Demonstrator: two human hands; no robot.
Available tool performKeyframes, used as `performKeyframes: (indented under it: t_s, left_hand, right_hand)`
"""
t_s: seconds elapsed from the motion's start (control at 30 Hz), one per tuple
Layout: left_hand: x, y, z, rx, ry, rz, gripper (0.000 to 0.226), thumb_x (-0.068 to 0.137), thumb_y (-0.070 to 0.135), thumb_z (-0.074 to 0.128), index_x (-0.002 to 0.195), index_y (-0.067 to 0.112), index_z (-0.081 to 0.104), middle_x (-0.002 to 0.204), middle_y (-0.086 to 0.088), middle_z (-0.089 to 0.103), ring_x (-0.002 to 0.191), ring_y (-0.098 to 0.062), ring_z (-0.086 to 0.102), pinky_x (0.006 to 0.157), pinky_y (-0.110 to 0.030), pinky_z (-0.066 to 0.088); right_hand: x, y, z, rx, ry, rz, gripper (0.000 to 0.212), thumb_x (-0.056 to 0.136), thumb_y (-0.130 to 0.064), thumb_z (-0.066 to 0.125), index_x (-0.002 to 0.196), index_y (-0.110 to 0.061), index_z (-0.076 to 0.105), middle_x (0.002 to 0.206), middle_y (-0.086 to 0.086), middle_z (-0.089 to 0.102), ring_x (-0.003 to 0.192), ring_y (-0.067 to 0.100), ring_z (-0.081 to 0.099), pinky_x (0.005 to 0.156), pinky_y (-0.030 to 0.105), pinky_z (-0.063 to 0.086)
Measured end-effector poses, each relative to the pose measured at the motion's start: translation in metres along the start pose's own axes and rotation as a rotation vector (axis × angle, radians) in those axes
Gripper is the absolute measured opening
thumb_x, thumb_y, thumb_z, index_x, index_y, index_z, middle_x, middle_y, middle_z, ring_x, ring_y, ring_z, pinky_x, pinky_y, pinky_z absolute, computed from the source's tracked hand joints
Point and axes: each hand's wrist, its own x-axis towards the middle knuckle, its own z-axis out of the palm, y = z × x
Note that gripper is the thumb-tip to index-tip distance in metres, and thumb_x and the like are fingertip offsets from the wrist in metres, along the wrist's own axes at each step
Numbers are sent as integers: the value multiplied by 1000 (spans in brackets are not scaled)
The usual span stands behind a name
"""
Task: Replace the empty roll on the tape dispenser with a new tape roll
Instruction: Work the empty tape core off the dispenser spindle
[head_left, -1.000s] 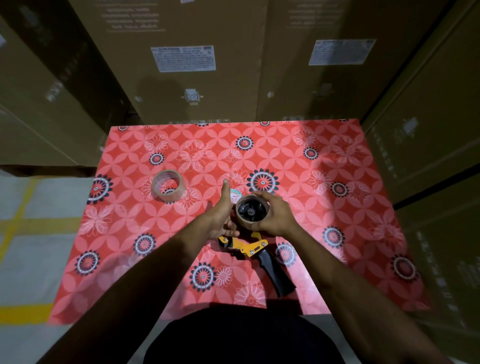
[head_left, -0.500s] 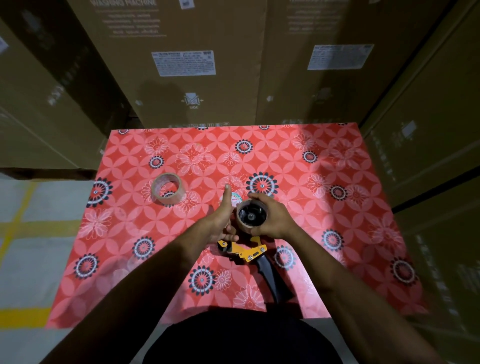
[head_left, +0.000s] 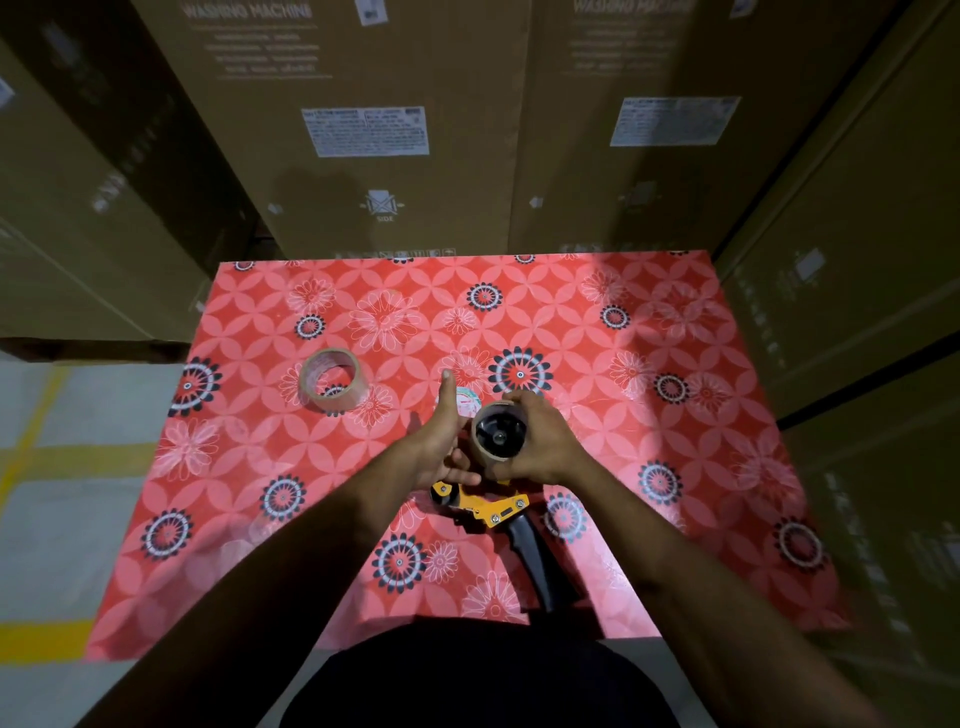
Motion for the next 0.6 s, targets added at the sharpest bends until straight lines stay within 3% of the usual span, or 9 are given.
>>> performKeyframes:
  t_s: [0.1,0.23,0.3,0.37,0.43,0.5,0.6]
  left_hand:
    - [2,-2,-1,-17,9,6,107,84,83,0,124,4,58,56,-3,58,46,-11,56,56,-32,56]
    - [-3,1,2,1,-2,5,105,87,80,1,140,1,45,68,-6,64,40,-7,58,73,-42,60]
    - [-5,2,4,-5,-20,-2,102,87,79,0,127,3,55,53,-1,62,36,-6,56,86,-50,58]
    - [-7,2,4,-24,-29,-2,95,87,80,0,106,11,62,55,-4,64,38,-8,58,94,-56,54]
    - [-7,1,3,-38,-37,0,93,86,80,-1,100,14,63,51,-2,64,40,-9,59,92,-56,55]
    - [-5,1,0,-46,-37,-13,99,86,81,0,111,8,62,48,0,57,41,-8,54,88,-53,58]
    - [-4,2,0,-39,-30,-20,99,86,81,2,119,4,56,50,0,53,40,-7,43,86,-52,59]
  right_hand:
    - [-1,0,4,-67,93,23,109,36,-59,85,128,-13,49,119,5,50,106,20,51,82,27,43]
    - [1,-4,-11,-82,73,-59,98,38,-50,80,127,-15,59,122,4,64,110,24,61,82,23,41]
    - [0,-6,-11,-80,36,-60,104,43,-48,82,137,-14,53,130,6,60,116,24,59,87,22,40]
    - [-3,-7,-2,-47,47,-10,108,52,-38,92,144,-12,42,135,9,49,118,23,52,92,25,42]
    - [-4,-7,6,-24,119,51,106,52,-40,95,139,-12,41,128,7,43,110,18,46,90,27,44]
    - [-3,-5,5,-38,134,54,98,50,-47,92,130,-14,47,121,4,48,106,17,48,82,25,40]
    - [2,-3,-8,-85,71,-14,100,38,-55,81,129,-21,57,124,3,60,113,23,57,84,28,44]
